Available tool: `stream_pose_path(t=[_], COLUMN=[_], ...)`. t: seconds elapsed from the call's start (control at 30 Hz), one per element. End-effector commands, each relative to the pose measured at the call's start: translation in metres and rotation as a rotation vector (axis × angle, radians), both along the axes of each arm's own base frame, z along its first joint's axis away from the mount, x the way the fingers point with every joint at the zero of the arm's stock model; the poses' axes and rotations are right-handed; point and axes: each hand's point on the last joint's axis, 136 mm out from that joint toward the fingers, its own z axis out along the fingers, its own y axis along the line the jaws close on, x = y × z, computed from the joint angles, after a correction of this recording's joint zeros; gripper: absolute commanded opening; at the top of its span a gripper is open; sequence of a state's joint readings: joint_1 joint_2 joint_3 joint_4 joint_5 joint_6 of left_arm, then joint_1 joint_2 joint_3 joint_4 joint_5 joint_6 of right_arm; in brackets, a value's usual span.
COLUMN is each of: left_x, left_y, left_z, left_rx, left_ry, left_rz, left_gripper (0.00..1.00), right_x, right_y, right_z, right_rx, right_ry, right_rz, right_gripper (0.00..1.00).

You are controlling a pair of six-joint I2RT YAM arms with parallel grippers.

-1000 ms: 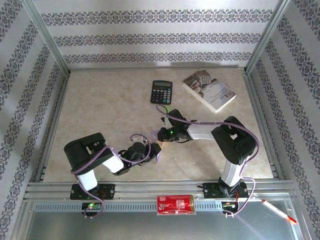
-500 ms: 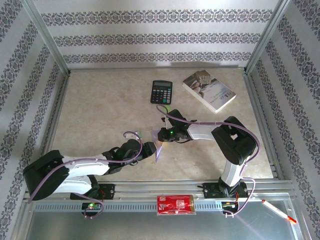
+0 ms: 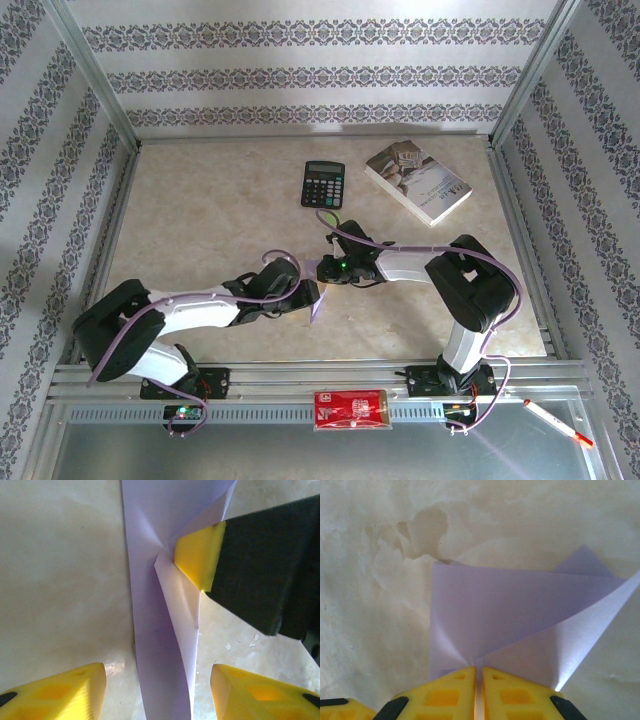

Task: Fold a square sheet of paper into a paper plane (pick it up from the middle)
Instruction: Fold the wing for the fifth time at the center of the table.

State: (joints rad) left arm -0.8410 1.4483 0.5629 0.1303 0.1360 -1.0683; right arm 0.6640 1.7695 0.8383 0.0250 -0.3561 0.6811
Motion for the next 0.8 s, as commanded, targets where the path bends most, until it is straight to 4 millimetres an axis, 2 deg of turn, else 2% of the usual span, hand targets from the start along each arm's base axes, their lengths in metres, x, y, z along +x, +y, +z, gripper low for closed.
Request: stream_pose_path(t=[0.0, 0.1, 0.2, 0.47, 0.77], left_x=[0.004, 0.006, 0.007, 0.015, 0.019], left_y=[-0.006, -0.013, -0.016, -0.022, -0.036], left_z=[-0.003, -0.010, -0.018, -0.021, -0.016], left_rx=[0.007, 0.001, 0.005, -0.007, -0.055], left_ry=[0.012, 0.032, 0.050, 0.044, 0.042], left_rz=[-0.063, -0.083, -0.097, -0.134, -0.213], left_gripper=[0.57, 0.56, 0.51, 0.37, 0.31], right_x=[-0.011, -0.011, -0.010, -0.012, -0.013], right_y=[-0.015, -0.016, -0.017, -0.022, -0.027], right_z=[-0.016, -0.016, -0.016, -0.012, 0.002], right_rx=[-0.073, -0.073, -0.068, -0.060, -0.043], right_ry=[0.035, 0.038, 0.040, 0.040, 0.015], right_rz=[-0.031, -0.040, -0.058, -0.110, -0.174], right_gripper=[0.13, 0.13, 0.13, 0.14, 0.14])
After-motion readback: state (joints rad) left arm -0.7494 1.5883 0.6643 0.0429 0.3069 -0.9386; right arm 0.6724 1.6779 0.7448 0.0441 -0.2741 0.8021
